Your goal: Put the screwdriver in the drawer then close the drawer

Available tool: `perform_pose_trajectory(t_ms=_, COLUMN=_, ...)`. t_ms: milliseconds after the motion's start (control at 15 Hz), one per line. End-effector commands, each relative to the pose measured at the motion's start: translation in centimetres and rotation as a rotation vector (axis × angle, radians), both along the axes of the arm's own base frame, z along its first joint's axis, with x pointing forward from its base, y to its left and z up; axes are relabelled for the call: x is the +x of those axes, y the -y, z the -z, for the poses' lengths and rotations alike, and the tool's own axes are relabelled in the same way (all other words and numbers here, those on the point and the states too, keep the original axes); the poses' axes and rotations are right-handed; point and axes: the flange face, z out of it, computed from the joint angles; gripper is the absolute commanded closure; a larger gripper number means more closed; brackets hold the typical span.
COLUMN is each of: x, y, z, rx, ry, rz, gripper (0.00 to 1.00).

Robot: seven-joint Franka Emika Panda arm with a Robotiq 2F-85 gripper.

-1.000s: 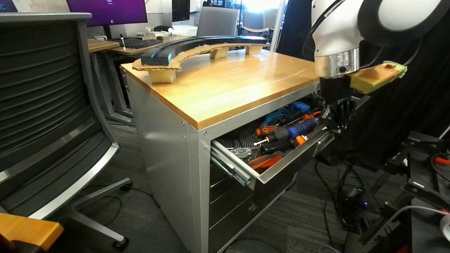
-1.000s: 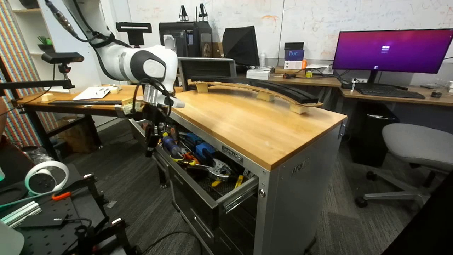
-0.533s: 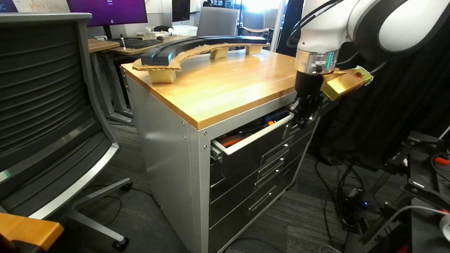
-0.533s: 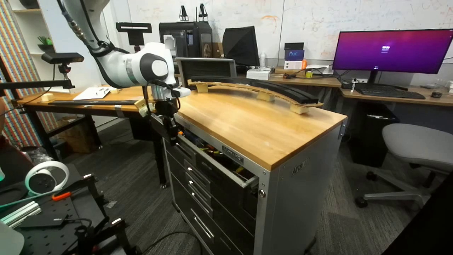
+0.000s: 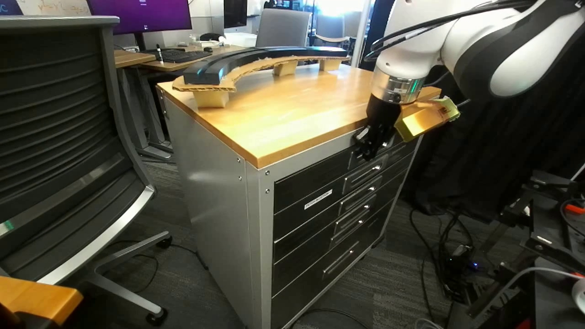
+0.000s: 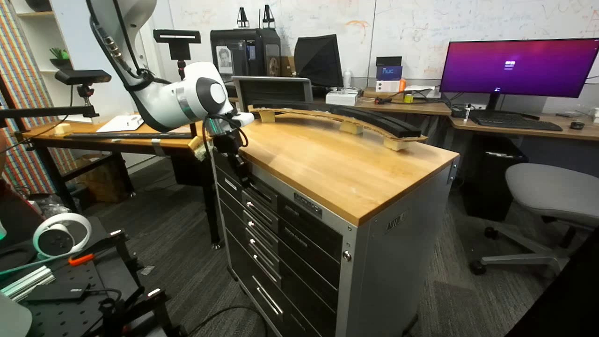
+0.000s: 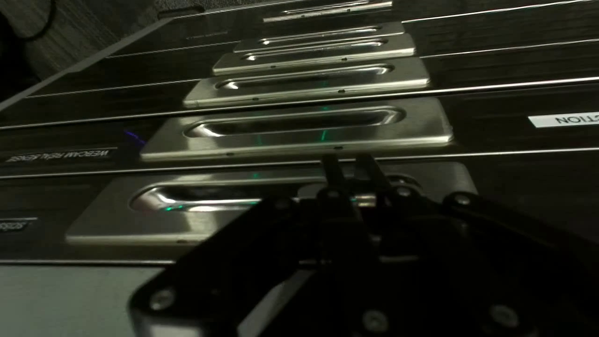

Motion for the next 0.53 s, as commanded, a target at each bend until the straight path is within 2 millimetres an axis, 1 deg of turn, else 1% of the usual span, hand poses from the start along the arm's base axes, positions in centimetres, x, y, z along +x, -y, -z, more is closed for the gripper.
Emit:
perform_pose_trajectory(t_ms=0, x=-2.3, y=1.0, z=-4.9, rx=0.023, ry=-0.002, rz=-0.016, gripper=0.51)
perform_pose_trajectory(t_ms=133, x=-3.4, y=1.7, z=-7.9, rx=0.042, ry=-0.030, rz=-0.034, gripper=0.37)
perform_pose_trajectory(t_ms=200, x=-3.6, y=2.0, z=-9.5, rx=0.040, ry=-0.051, rz=-0.033, gripper=0.28)
perform_pose_trajectory(t_ms=267, x=-3.9, y=2.0, z=-11.3, rx=0.051, ry=-0.071, rz=-0.045, gripper=0.22)
perform_pose_trajectory(t_ms=333, x=-4.1, y=2.2, z=-13.3, rx=0.058, ry=-0.093, rz=-0.060, gripper=0.13)
perform_pose_trajectory(t_ms=467, x=-4.4, y=1.9, z=-17.7, rx=0.083, ry=-0.123, rz=-0.094, gripper=0.01)
